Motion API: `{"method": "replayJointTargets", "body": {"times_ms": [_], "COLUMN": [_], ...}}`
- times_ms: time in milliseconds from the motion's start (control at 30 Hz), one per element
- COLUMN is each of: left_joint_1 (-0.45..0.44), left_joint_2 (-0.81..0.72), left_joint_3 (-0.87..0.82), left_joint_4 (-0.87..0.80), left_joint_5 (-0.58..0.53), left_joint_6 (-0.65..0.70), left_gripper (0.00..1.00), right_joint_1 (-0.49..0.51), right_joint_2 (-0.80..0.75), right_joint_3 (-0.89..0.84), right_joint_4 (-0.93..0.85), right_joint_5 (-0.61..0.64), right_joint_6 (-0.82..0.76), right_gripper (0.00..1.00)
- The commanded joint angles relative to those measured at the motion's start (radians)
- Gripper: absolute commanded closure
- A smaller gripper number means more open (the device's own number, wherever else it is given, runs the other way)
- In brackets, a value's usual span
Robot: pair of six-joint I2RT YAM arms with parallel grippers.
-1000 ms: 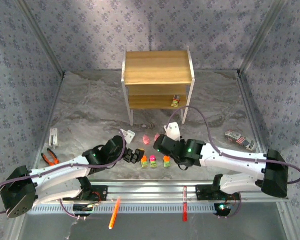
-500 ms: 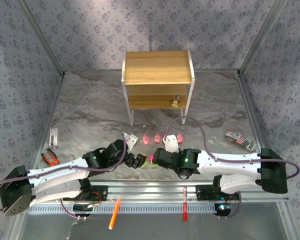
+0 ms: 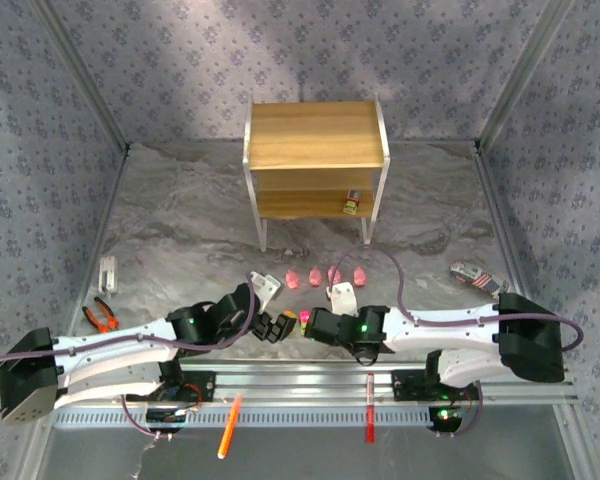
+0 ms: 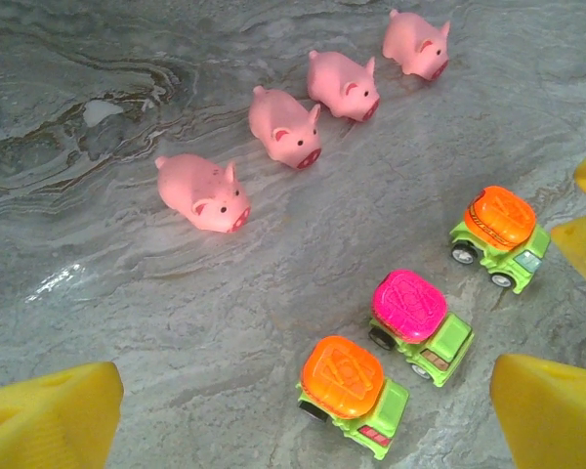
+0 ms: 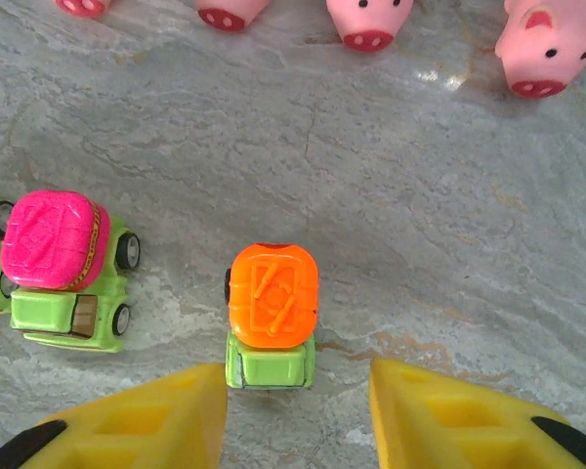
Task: Place and organize the plastic toys onto the shelf
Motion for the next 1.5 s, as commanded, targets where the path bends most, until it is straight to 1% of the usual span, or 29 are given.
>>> {"method": "replayJointTargets", "body": {"times_ms": [0,100,300,333,367,533,733,933,1167,1467], "left_joint_1": [-0.047,-0.085,-0.140,-0.150,-0.161,-0.230,-0.291,-0.336,-0.345,-0.347], "left_joint_2": [-0.027,-0.037,-0.018,-0.006,0.008,0.106,0.204,0.193,0.164,0.168], "left_joint_3": [-0.012,-0.018,-0.005,0.001,0.005,0.041,0.069,0.068,0.055,0.054], "left_joint_4": [-0.033,-0.052,-0.093,-0.100,-0.106,-0.111,-0.105,-0.140,-0.171,-0.168], "left_joint_5": [-0.117,-0.196,-0.294,-0.297,-0.324,-0.393,-0.437,-0.494,-0.517,-0.516], "left_joint_6": [-0.077,-0.133,-0.217,-0.233,-0.246,-0.316,-0.393,-0.456,-0.500,-0.511], "left_gripper": [0.05,0.05,0.06,0.06,0.06,0.06,0.06,0.07,0.07,0.07], "right_joint_1": [0.001,-0.007,-0.023,-0.025,-0.029,-0.045,-0.047,-0.046,-0.046,-0.045], "right_joint_2": [0.016,0.028,0.048,0.051,0.055,0.059,0.064,0.067,0.094,0.109], "right_joint_3": [-0.014,-0.018,-0.025,-0.025,-0.027,-0.051,-0.062,-0.070,-0.070,-0.072], "right_joint_4": [0.022,0.034,0.072,0.073,0.074,0.101,0.128,0.145,0.170,0.173], "right_joint_5": [-0.003,-0.006,-0.024,-0.026,-0.026,-0.039,-0.048,-0.055,-0.073,-0.071], "right_joint_6": [0.030,0.028,0.009,0.007,0.006,0.008,0.003,-0.003,-0.007,-0.008], "right_gripper": [0.57,0.57,0.59,0.59,0.59,0.60,0.61,0.61,0.60,0.61]}}
